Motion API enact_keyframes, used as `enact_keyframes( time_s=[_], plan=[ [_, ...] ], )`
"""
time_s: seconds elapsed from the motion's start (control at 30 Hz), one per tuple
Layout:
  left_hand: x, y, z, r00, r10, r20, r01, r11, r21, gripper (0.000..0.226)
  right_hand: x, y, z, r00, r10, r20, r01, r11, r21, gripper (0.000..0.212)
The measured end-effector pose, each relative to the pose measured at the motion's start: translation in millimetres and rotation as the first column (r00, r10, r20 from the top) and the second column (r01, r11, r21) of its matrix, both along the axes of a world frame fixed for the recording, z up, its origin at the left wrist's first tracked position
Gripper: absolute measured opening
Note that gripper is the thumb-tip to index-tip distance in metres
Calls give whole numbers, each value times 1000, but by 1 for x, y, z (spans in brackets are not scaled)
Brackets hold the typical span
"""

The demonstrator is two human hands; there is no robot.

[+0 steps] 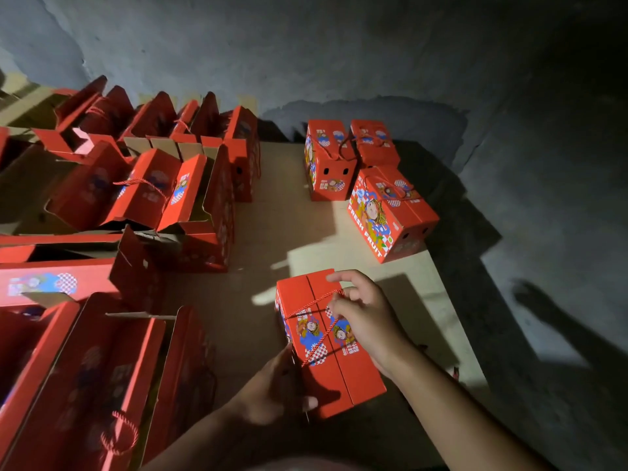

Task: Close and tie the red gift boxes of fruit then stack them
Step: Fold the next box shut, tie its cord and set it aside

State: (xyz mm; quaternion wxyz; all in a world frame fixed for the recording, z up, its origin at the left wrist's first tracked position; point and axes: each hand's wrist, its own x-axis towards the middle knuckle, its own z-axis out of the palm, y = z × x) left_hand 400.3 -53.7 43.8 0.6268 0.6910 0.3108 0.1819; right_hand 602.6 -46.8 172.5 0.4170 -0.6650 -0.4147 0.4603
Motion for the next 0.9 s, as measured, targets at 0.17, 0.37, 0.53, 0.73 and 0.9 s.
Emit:
enact_keyframes(
  time_s=[0.17,0.37,0.53,0.73,0.9],
  plan=[
    [6,2,-10,995,17,-95,0,984,178,124,12,0,-18,991,34,129,-34,999,-3,30],
    [12,-3,-21,925,89,-369,32,950,310,107,40,-2,-60,957,-11,290,37,996,-86,23],
    [13,1,-26,911,5,-413,148,930,338,129,50,-18,-104,941,-43,335,99,984,-151,22],
    [12,-4,-24,960,-25,-280,108,953,285,136,50,-46,-127,949,-35,314,73,991,-111,28],
    [17,-9,-46,932,7,-361,102,954,281,157,49,-88,-134,923,210,322,-185,977,-106,80]
  ],
)
